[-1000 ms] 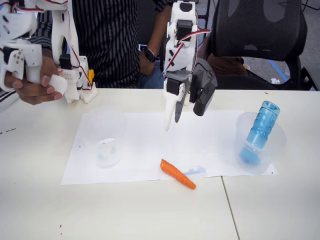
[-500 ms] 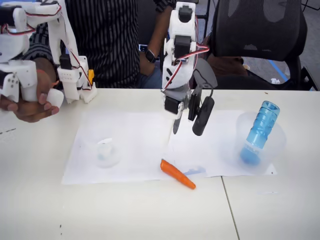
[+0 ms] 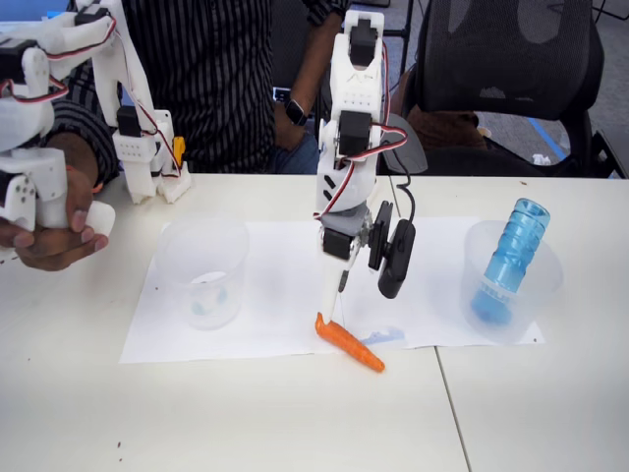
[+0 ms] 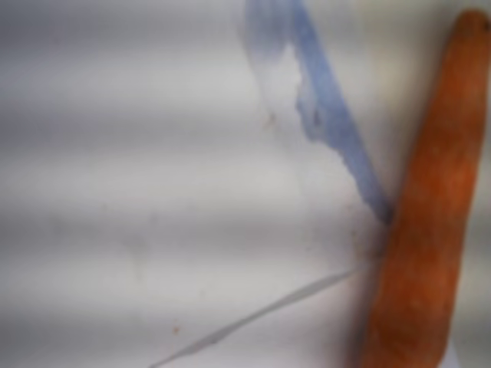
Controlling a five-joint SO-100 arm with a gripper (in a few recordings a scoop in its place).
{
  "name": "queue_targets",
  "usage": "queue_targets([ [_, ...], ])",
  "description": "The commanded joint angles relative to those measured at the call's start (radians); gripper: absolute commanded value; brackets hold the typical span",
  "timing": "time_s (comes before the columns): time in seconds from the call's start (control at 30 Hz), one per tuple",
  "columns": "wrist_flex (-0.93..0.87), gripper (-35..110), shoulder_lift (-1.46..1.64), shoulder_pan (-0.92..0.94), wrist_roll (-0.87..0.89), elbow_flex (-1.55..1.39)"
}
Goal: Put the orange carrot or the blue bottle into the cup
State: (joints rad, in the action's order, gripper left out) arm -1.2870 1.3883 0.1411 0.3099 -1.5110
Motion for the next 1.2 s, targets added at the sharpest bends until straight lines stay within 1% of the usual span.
queue_targets([
  [0.0, 0.018, 34, 0.052, 0.012, -0.026, 0.098],
  [0.2, 0.086, 34, 0.054, 0.028, -0.052, 0.083],
  [0.8, 0.104, 34, -0.051, 0.031, -0.052, 0.098],
  [1.17, 0.133, 34, -0.067, 0.097, -0.054, 0.123],
])
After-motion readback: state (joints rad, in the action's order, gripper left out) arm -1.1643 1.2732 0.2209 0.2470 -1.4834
